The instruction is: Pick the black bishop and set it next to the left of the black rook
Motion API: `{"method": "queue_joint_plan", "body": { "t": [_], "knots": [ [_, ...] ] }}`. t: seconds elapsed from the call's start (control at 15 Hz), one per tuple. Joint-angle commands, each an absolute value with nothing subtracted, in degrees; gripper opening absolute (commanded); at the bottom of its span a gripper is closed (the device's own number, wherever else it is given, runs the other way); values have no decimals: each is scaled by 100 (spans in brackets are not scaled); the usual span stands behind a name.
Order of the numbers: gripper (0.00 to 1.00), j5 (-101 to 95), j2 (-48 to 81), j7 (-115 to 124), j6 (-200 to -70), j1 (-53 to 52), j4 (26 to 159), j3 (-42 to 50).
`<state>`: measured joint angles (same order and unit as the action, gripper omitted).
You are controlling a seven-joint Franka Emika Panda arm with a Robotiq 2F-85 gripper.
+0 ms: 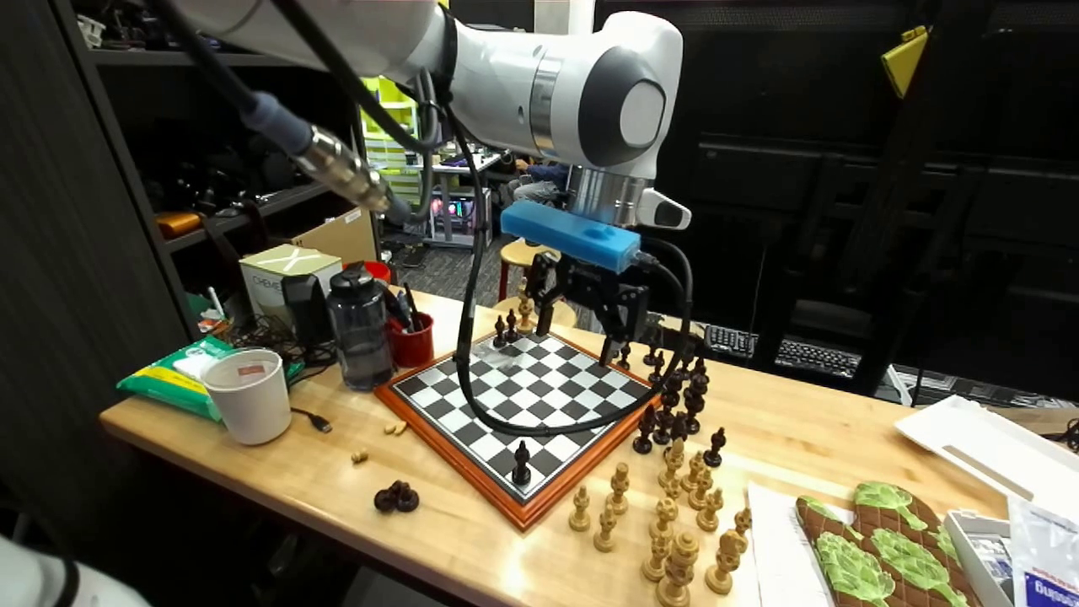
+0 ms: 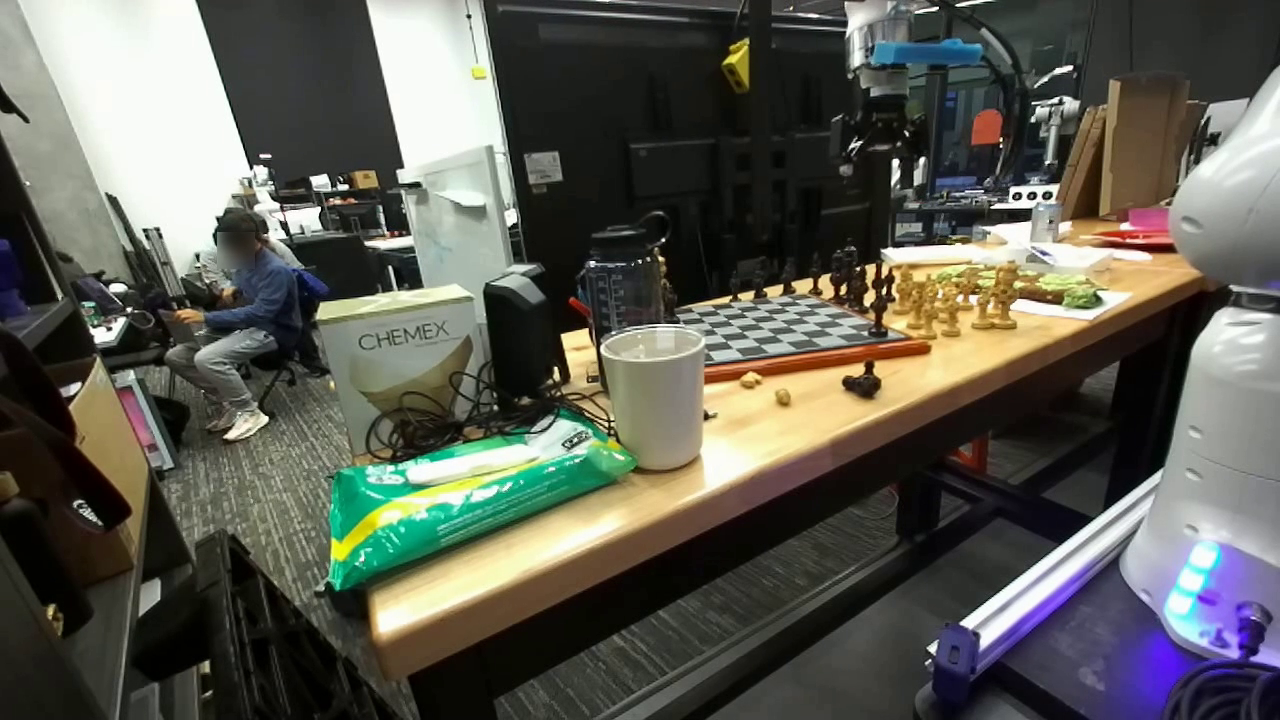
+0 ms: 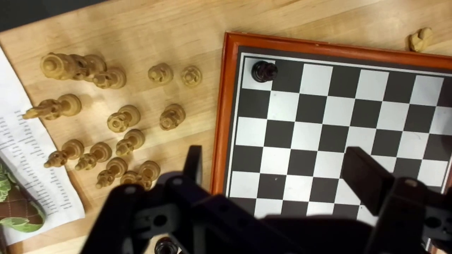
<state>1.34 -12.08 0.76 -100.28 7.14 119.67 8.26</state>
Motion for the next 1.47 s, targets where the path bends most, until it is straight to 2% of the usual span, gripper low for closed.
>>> {"method": "queue_joint_plan", "body": {
  "t": [0.0, 1.0, 1.4],
  "knots": [
    [100, 166, -1296, 710, -10241, 745, 12075, 726],
    [100, 494, -1008, 4020, -12135, 652, 12309, 168],
    [100, 362, -1063, 4928, -12498, 652, 12371, 78]
  ]
}}
